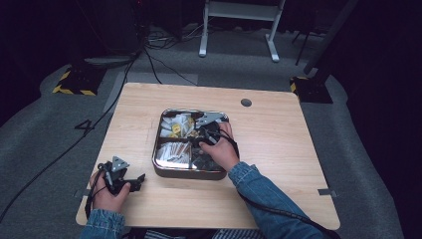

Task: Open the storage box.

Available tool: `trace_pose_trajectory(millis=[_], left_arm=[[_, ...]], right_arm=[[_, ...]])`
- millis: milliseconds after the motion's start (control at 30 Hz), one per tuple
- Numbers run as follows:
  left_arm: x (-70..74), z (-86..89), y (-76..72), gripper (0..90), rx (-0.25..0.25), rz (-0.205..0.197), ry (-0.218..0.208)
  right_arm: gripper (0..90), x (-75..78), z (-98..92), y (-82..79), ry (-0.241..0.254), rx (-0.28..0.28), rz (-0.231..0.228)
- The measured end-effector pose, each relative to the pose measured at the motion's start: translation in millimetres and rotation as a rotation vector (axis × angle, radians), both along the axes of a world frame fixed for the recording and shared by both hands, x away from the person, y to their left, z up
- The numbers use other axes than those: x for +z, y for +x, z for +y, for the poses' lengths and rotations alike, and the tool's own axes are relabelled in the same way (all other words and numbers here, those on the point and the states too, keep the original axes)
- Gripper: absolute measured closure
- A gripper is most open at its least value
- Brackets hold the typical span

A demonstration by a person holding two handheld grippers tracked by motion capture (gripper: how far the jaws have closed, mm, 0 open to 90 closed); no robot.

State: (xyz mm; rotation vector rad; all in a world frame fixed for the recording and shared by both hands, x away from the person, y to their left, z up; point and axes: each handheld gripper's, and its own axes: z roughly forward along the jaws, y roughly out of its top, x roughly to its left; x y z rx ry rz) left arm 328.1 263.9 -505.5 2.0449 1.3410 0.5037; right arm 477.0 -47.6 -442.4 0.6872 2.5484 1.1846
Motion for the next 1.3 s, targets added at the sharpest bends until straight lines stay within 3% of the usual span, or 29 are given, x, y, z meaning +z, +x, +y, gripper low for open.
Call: trace_pose_trajectory(millis=[233,600,933,1300], left_arm=[[0.0,0.1,0.1,13.0,-0.001,0.001,0.000],[-0.1,-0.6,1.0,12.8,-0.001,0.002,-0.003],[-0.1,-1.8,5.9,11.3,-0.010,0.004,-0.001],[-0.1,-0.9,6.1,11.3,-0.022,0.004,-0.002]], right_arm=[[59.3,6.4,-4.4,0.8,0.038,-0.005,0.011],[59.3,32.2,-15.3,-2.4,0.073,-0.020,-0.030],[59.3,57.5,-41.2,-6.8,0.100,-0.049,-0.065],[59.3,75.2,-72.7,-13.6,0.091,-0.084,-0.086]])
